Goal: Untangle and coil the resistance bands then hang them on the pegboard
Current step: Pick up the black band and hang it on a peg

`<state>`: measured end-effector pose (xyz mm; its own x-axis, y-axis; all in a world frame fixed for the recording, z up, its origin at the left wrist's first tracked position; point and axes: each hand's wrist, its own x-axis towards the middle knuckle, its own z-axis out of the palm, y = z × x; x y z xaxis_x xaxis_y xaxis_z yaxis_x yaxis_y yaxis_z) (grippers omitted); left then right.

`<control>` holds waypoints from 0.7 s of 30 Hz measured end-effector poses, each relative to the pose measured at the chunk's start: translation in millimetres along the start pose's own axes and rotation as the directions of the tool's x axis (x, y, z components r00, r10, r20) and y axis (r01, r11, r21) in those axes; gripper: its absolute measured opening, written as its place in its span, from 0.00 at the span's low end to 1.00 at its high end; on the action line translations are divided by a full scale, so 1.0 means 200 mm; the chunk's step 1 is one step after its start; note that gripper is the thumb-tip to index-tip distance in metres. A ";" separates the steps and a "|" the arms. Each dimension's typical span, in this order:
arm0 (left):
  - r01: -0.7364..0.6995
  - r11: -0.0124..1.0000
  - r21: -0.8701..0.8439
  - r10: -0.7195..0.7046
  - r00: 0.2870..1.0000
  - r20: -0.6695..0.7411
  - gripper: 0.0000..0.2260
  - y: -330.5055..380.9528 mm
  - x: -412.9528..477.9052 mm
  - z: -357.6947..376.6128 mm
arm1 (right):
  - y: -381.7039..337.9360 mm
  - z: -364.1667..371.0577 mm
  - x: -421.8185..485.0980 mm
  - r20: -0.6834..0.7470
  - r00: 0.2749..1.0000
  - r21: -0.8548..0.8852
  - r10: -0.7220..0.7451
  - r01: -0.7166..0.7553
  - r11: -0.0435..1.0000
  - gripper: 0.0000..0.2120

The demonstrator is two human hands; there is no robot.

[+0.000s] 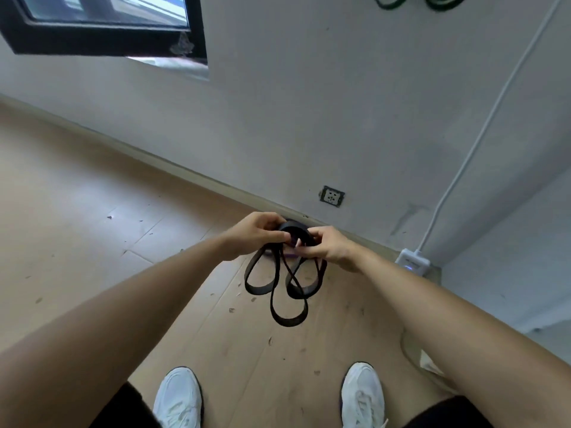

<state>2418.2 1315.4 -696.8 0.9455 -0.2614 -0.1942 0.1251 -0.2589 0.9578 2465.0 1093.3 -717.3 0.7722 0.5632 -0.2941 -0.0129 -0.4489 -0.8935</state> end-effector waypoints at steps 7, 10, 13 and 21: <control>-0.172 0.970 -0.173 0.157 0.983 -0.100 0.09 0.25 -0.07 -0.03 | -0.27 -0.15 -0.18 -0.105 0.987 -0.110 -0.118 0.106 0.988 0.10; -0.223 0.945 -0.240 0.185 0.968 -0.172 0.08 0.33 -0.08 -0.03 | -0.38 -0.20 -0.22 -0.197 0.959 -0.132 -0.205 0.181 0.975 0.10; -0.267 0.940 -0.214 0.217 0.949 -0.230 0.08 0.38 -0.08 -0.05 | -0.52 -0.27 -0.26 -0.249 0.928 -0.034 -0.278 0.278 0.960 0.08; -0.386 0.912 -0.137 0.356 0.913 -0.199 0.08 0.61 0.02 0.07 | -1.00 -0.58 -0.31 -0.316 0.852 -0.247 -0.417 0.351 0.903 0.07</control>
<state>2432.6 1270.7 -584.3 0.9676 -0.1456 0.2062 -0.2095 -0.0074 0.9778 2493.8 1067.3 -481.3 0.8640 0.4482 0.2294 0.4161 -0.3791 -0.8266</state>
